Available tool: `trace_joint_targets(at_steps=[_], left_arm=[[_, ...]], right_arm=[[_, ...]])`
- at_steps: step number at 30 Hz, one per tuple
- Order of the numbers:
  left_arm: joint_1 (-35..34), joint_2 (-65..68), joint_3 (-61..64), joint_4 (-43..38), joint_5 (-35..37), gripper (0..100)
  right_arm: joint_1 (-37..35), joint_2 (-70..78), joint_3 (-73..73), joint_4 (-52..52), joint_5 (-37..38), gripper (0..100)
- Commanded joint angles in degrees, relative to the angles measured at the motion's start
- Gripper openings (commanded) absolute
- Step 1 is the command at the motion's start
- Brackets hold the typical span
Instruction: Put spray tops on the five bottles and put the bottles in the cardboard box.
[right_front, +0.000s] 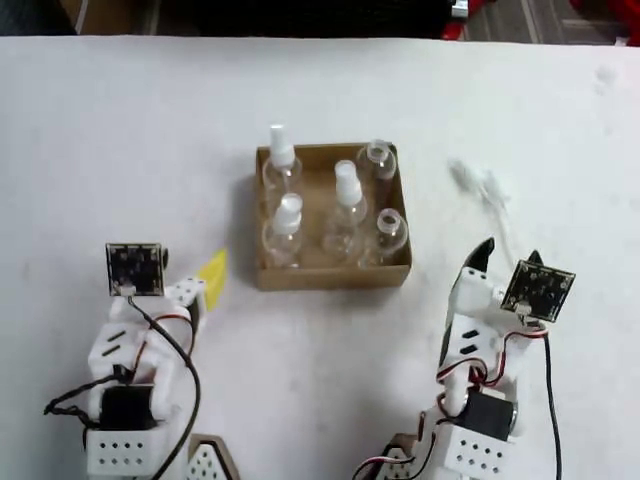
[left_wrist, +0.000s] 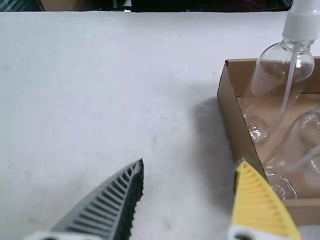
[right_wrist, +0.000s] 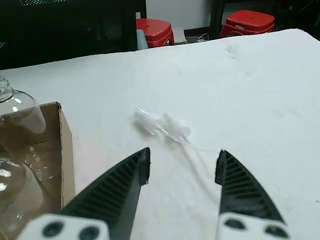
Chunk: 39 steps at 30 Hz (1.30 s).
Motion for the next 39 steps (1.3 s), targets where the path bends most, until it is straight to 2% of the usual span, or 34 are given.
trace_joint_targets(at_steps=[1, 6, 11, 14, 23, 33, 39], left_arm=[[0.7, -0.3, -0.5, -1.4, -0.4, 27], [0.7, -0.3, 0.2, -1.5, -0.8, 27], [0.7, -0.3, 1.1, -3.1, -0.8, 27], [0.7, -0.3, 1.1, -3.2, -0.8, 27], [0.7, -0.3, 1.1, -3.1, -0.8, 27], [0.7, -0.3, 1.1, -3.4, -2.8, 27], [0.7, -0.3, 1.0, -3.4, -4.6, 27]], right_arm=[[1.9, -0.7, 0.5, -2.8, 8.2, 19.0], [-1.5, -0.7, -1.3, -5.4, 13.6, 19.0], [-2.2, 0.9, -12.6, 2.1, 16.0, 19.0], [-2.2, 7.2, -20.8, 3.7, 16.2, 19.0], [-1.7, 47.5, -50.5, 5.8, 21.8, 19.0], [-4.5, 89.6, -94.3, 27.4, 22.9, 19.0], [-8.5, 114.4, -119.7, 41.9, 30.2, 19.0]])
